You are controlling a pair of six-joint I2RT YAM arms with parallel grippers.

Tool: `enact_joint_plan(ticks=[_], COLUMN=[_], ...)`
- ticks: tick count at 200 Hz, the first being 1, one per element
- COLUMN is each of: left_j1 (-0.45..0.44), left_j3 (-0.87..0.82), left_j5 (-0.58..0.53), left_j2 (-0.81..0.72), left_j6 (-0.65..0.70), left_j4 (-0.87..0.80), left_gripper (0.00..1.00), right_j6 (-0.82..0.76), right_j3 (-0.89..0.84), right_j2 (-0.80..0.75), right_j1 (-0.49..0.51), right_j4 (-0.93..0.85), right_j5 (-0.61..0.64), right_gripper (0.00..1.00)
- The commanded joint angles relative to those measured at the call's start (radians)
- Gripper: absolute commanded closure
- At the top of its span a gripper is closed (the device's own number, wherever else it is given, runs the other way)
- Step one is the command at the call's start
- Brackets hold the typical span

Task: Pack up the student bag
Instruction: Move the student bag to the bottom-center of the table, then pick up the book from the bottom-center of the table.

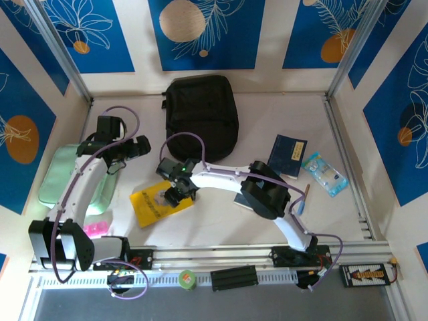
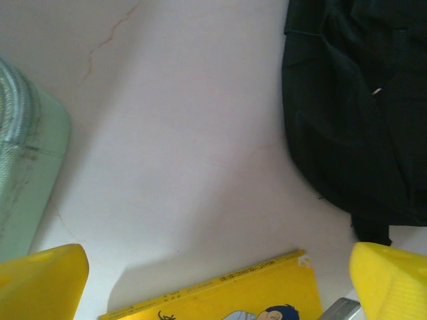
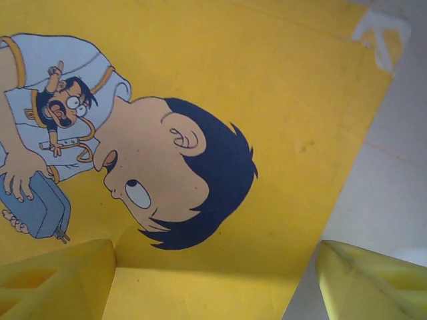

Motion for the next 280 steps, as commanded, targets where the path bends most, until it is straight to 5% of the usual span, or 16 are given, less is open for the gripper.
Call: enact_joint_plan(ticks=[1, 79, 127, 164, 238, 280], left_j1=[0.009, -0.057, -0.165, -0.269, -0.407, -0.494], left_j3=[-0.007, -0.244, -0.334, -0.301, -0.277, -0.366], left_j5=[0.079, 0.298, 0.344, 0.243, 0.143, 0.172], left_j2=[0.008, -0.001, 0.068, 0.160, 0.245, 0.191], left_j6=[0.019, -0.027, -0.025, -0.008, -0.099, -0.175], left_j4=[0.026, 0.185, 0.292, 0.213, 0.124, 0.243], left_gripper=[0.01, 0.03, 0.06, 0.13, 0.14, 0.27], right_j6=[-0.022, -0.099, 0.183, 0.383, 0.297, 0.284], right_j3=[-0.080, -0.397, -0.524, -0.661, -0.709, -0.733], right_j2=[-0.026, -0.223, -0.472, -0.589, -0.704, -0.745], right_j1=[-0.013, -0.144, -0.170, -0.280, -0.401, -0.419], right_j4=[-0.061, 0.168, 0.254, 0.385, 0.339, 0.283], right_j5=[0.103, 0.266, 0.030, -0.165, -0.314, -0.367], right_gripper=[0.21, 0.23, 0.23, 0.24, 0.25, 0.26])
